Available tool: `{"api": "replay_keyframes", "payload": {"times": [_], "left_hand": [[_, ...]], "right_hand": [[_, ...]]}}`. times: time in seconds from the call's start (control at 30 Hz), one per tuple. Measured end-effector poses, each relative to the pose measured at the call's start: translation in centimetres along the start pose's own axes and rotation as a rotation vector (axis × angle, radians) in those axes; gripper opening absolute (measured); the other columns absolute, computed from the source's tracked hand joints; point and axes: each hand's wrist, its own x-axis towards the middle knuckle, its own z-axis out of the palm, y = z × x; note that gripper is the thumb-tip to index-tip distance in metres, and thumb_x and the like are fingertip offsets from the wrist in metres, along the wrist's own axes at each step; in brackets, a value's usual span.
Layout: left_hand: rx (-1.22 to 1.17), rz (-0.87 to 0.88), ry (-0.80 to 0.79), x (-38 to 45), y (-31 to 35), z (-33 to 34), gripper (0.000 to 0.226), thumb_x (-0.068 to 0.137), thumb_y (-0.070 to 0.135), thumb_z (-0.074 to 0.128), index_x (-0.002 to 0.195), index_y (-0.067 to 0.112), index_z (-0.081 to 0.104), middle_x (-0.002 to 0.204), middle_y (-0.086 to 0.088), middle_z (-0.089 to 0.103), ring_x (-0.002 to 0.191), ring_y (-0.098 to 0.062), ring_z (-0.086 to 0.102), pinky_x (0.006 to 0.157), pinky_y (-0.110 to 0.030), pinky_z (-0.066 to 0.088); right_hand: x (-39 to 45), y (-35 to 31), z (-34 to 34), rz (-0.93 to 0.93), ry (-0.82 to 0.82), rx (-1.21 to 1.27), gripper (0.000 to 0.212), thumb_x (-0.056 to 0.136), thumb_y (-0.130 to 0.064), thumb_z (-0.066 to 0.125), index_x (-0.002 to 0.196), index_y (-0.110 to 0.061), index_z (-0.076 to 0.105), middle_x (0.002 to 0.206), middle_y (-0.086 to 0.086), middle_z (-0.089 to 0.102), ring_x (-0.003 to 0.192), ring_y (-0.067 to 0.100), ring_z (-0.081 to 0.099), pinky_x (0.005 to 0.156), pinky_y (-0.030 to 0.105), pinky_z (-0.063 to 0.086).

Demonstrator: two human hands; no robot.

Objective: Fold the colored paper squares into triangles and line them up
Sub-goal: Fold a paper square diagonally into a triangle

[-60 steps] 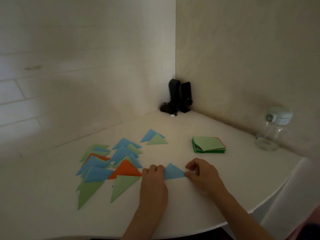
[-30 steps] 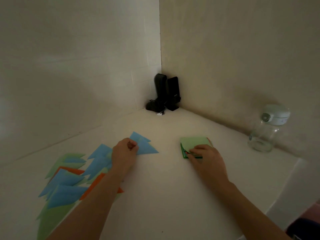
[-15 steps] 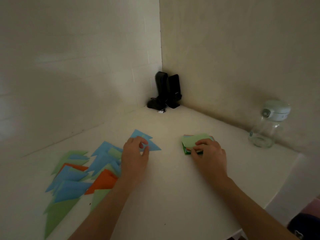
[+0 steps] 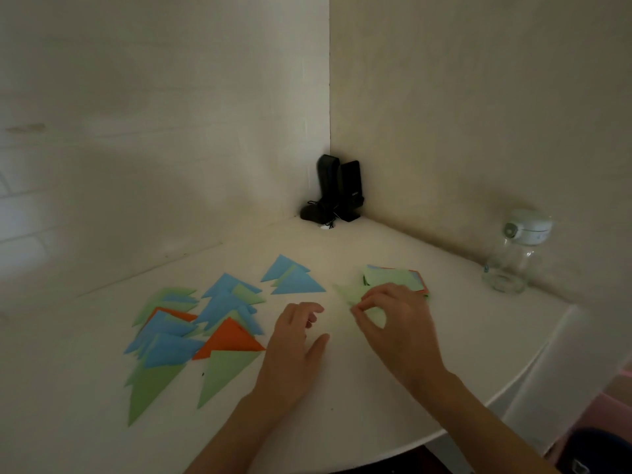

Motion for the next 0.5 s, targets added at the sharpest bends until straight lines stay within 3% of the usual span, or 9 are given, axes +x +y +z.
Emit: {"api": "replay_keyframes", "payload": {"times": [0.23,0.37,0.5], "left_hand": [[0.099,0.141,-0.034,-2.0,-0.4,-1.1,0.036,0.078,0.012,0.059,0.111,0.025,0.055,0.110,0.011,0.044,0.102,-0.011,0.044,0.087,-0.019,0.038],[0.146,0.205,-0.045,-2.4,-1.0,-1.1,0.021,0.080,0.018,0.054,0.099,0.025,0.059,0.102,0.011,0.058,0.093,-0.011,0.048,0.081,-0.029,0.040],[0.172,0.173,-0.063,-1.8,-1.3,-0.8,0.013,0.085,0.034,0.053,0.088,0.025,0.062,0.093,0.014,0.061,0.085,-0.013,0.053,0.077,-0.033,0.041]], "right_hand": [[-4.2,-0.9,2.3,-0.011,-0.309,-0.022,0.022,0.077,-0.046,0.048,0.074,-0.029,0.063,0.079,-0.014,0.062,0.076,0.013,0.061,0.061,0.031,0.043],[-4.8,-0.5,2.7,0.007,-0.332,0.024,0.023,0.079,-0.047,0.050,0.075,-0.029,0.063,0.079,-0.013,0.060,0.074,0.015,0.059,0.062,0.035,0.048],[-4.4,-0.5,2.7,0.020,-0.340,0.057,0.024,0.079,-0.048,0.051,0.073,-0.028,0.063,0.077,-0.012,0.059,0.073,0.015,0.058,0.063,0.034,0.048]]}}
